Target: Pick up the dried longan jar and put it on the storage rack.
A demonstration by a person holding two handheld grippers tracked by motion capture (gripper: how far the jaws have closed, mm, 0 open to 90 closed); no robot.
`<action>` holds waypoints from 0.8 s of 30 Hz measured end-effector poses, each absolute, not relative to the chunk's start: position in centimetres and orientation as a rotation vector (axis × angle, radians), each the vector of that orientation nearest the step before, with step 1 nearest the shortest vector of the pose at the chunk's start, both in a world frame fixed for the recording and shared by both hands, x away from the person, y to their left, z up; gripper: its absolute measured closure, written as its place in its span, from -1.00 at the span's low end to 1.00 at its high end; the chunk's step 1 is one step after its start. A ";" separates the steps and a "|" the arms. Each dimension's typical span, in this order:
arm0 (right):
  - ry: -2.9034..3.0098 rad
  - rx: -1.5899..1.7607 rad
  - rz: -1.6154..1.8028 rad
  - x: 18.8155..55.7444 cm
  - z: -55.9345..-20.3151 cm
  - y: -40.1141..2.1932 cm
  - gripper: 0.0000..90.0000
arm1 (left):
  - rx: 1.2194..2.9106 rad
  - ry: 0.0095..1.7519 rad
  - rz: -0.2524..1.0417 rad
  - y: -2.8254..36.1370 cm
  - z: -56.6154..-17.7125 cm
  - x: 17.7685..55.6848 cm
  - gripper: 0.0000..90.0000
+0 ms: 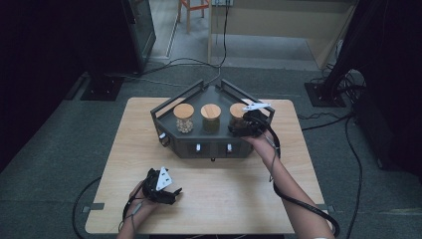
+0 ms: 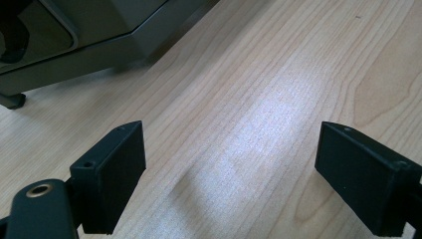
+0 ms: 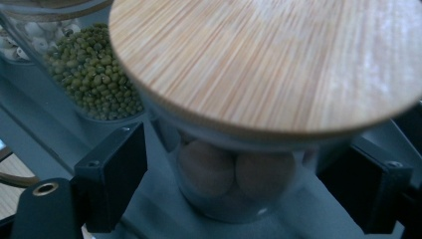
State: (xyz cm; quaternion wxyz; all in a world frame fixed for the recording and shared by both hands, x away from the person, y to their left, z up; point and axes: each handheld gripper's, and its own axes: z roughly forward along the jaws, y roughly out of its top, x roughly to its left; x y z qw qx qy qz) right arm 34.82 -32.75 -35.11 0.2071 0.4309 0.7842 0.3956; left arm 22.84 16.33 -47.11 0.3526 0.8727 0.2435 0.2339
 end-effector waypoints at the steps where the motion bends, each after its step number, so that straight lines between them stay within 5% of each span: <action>1: 2.180 1.206 1.101 34.7 -35.1 -32.8 -0.67 | 2.258 0.630 0.605 16.3 -47.1 22.8 -0.72; 24: 2.113 1.197 1.171 31.6 -35.7 -34.7 -0.66 | 2.267 0.625 0.612 16.1 -47.1 22.8 -0.72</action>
